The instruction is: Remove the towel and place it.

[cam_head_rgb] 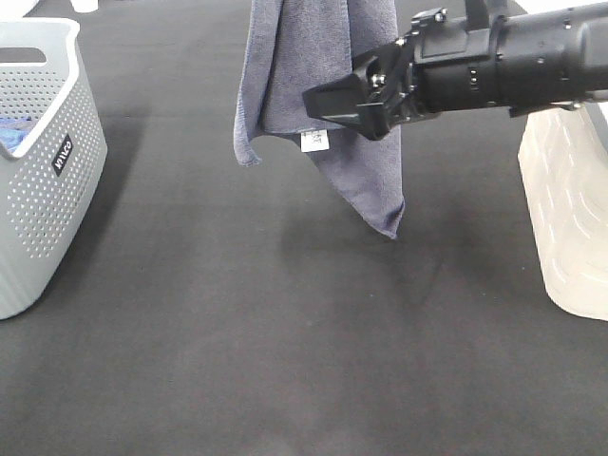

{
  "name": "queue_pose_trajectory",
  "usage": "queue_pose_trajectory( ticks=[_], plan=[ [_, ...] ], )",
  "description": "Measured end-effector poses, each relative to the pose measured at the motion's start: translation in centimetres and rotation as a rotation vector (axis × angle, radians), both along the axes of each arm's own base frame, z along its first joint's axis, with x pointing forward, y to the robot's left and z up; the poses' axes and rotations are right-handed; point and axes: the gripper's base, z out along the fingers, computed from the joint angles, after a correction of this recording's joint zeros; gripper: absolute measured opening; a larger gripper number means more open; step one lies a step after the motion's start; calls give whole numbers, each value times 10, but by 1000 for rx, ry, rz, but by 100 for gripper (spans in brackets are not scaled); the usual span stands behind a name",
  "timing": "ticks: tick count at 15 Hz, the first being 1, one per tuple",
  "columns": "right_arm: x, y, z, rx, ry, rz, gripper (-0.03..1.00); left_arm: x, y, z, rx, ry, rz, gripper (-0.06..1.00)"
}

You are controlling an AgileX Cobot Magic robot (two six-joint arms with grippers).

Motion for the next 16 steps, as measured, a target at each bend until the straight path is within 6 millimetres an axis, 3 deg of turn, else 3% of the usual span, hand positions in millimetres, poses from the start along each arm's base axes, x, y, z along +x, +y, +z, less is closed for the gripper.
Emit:
queue_pose_trajectory(
  ticks=[1, 2, 5, 8, 12, 16],
  plan=[
    [0, 3, -4, 18, 15, 30, 70, 0, 0, 0, 0, 0, 0, 0],
    [1, 7, -15, 33, 57, 71, 65, 0, 0, 0, -1, 1, 0, 0],
    [4, 8, -25, 29, 84, 75, 51, 0, 0, 0, -1, 1, 0, 0],
    [4, 8, -25, 39, 105, 66, 33, 0, 0, 0, -1, 1, 0, 0],
    [4, 9, -25, 94, 205, 29, 1, 0, 0, 0, 0, 1, 0, 0],
    [-14, 3, -20, 6, 391, 39, 0, 9, 8, -22, 83, 102, 40, 0]
  ],
)
